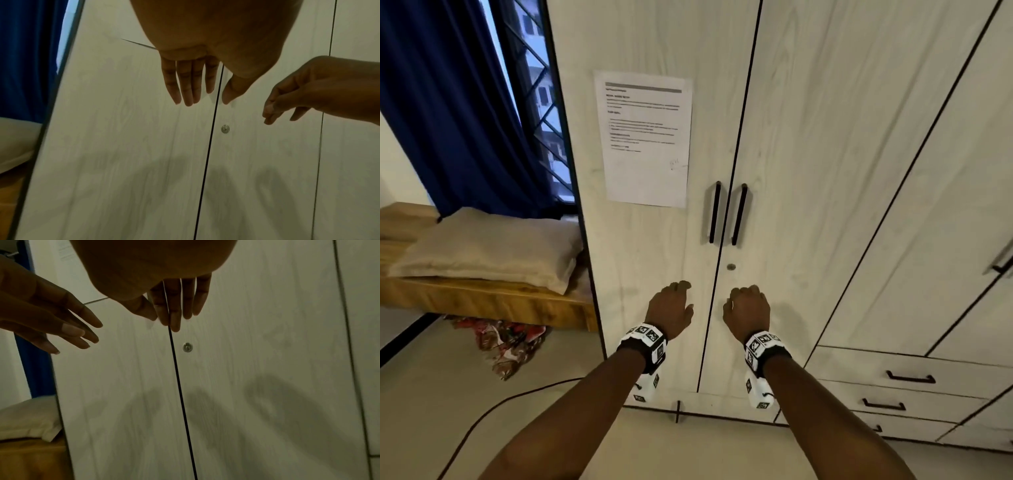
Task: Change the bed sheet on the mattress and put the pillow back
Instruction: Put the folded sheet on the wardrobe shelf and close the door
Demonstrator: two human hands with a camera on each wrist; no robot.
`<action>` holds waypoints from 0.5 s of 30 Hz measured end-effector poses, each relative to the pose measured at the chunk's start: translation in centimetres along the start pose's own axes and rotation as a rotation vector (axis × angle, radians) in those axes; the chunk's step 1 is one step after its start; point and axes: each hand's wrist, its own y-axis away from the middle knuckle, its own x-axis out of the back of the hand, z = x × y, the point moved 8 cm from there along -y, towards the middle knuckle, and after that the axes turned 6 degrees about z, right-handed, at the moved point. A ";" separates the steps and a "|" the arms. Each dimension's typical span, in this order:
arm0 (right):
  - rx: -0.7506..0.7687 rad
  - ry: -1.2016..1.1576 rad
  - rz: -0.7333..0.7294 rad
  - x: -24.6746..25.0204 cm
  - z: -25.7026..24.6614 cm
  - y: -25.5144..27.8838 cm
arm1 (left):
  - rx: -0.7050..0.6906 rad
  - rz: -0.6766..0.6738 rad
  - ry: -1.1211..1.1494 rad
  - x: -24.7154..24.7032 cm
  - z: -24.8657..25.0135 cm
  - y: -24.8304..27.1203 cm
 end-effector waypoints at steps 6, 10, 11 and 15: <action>-0.037 -0.099 0.201 0.0 2.4 -11.6 | -0.090 0.175 0.108 1.3 3.1 -9.7; -0.102 -0.192 0.250 0.8 2.7 -16.6 | -0.179 0.249 0.132 2.7 5.6 -13.7; -0.119 -0.222 0.239 0.9 2.6 -17.3 | -0.198 0.261 0.144 3.0 6.1 -14.4; -0.166 -0.398 0.179 0.6 2.8 -17.5 | -0.221 0.292 0.217 3.2 6.8 -16.1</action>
